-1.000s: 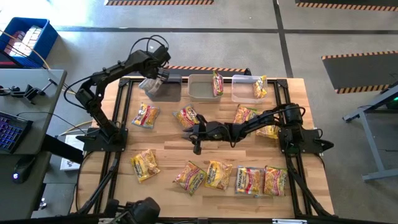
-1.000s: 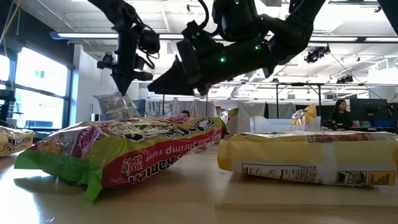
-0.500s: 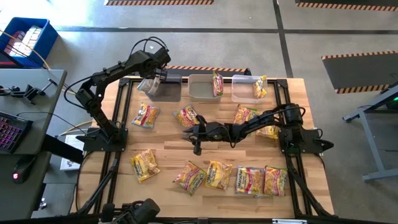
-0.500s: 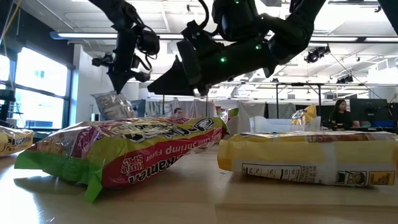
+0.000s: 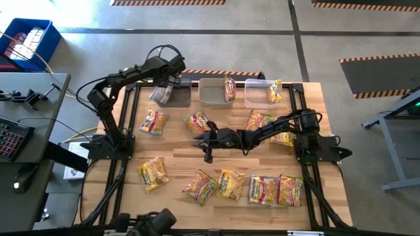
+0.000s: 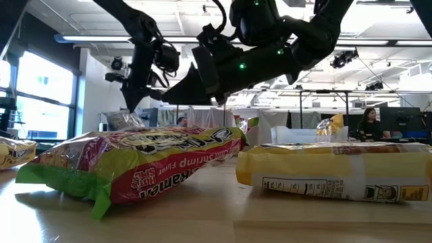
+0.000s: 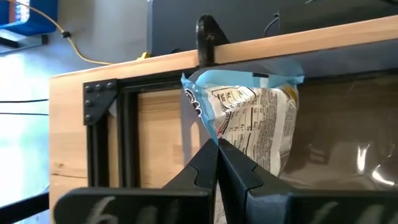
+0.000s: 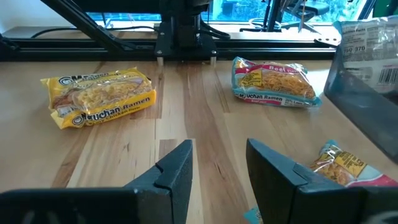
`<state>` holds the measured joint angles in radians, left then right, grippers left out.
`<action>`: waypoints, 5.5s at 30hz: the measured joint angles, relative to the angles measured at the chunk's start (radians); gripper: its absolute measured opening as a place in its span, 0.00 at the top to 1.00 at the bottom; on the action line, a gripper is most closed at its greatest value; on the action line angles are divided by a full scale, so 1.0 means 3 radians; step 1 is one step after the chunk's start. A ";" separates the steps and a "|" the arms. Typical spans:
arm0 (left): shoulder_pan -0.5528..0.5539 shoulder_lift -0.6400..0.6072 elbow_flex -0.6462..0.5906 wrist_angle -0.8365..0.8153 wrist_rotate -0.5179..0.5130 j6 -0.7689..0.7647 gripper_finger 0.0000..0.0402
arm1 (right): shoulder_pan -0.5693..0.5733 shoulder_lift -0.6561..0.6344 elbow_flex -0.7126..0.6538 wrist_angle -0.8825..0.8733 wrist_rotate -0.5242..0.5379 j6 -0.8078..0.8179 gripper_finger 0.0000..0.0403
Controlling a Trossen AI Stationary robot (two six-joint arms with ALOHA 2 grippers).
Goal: Sort Maruchan noodles
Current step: Put the bottom left blue noodle pack into the black bin, then adjust the black bin
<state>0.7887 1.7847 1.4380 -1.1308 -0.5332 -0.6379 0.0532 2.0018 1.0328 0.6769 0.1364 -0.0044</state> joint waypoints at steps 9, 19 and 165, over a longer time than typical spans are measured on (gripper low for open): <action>-0.0034 0.0022 0.0000 0.0183 0.0028 0.0248 1.00 | 0.0000 0.0000 0.0000 -0.0004 -0.0001 -0.0010 0.67; -0.0039 0.0022 0.0000 0.0166 0.0263 0.0763 0.90 | 0.0000 0.0000 -0.0001 -0.0017 -0.0004 -0.0010 0.67; -0.0787 -0.1525 -0.1302 0.1117 0.1743 0.1688 0.99 | -0.0007 -0.0001 -0.0003 -0.0479 0.0323 -0.0450 0.85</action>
<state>0.5527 1.3271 1.0474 -0.7957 -0.0103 -0.1316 0.0510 2.0014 1.0321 0.5333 0.2333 -0.1394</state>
